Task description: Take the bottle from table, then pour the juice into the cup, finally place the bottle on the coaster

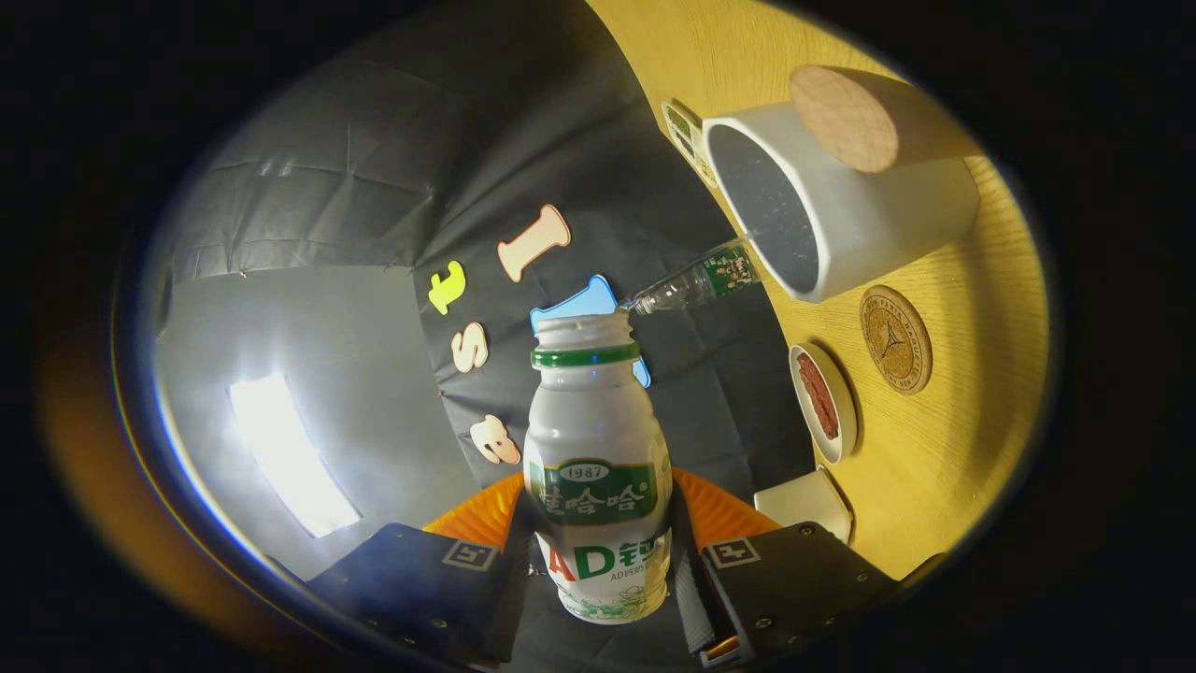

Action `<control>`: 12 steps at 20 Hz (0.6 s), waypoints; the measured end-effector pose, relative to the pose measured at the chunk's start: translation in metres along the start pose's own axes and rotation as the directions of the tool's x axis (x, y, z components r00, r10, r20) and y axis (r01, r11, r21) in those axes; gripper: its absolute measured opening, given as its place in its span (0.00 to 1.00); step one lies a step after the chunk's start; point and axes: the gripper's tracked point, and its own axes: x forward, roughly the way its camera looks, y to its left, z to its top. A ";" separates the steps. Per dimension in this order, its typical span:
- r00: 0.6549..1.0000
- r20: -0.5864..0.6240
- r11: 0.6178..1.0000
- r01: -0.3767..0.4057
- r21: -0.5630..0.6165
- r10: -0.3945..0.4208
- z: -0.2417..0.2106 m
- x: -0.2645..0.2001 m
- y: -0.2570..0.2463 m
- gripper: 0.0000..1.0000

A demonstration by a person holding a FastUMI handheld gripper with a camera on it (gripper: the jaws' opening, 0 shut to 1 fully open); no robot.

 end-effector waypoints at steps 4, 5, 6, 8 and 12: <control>1.000 0.012 1.000 0.004 0.012 -0.004 0.002 -0.002 0.001 0.66; 1.000 0.017 1.000 0.005 0.017 -0.005 0.002 -0.002 0.001 0.66; 1.000 0.022 1.000 0.007 0.023 -0.007 0.003 -0.003 0.001 0.66; 0.999 0.030 0.999 0.009 0.031 -0.010 0.004 -0.005 0.002 0.66; 0.999 0.042 0.999 0.015 0.045 -0.017 0.007 -0.005 0.001 0.66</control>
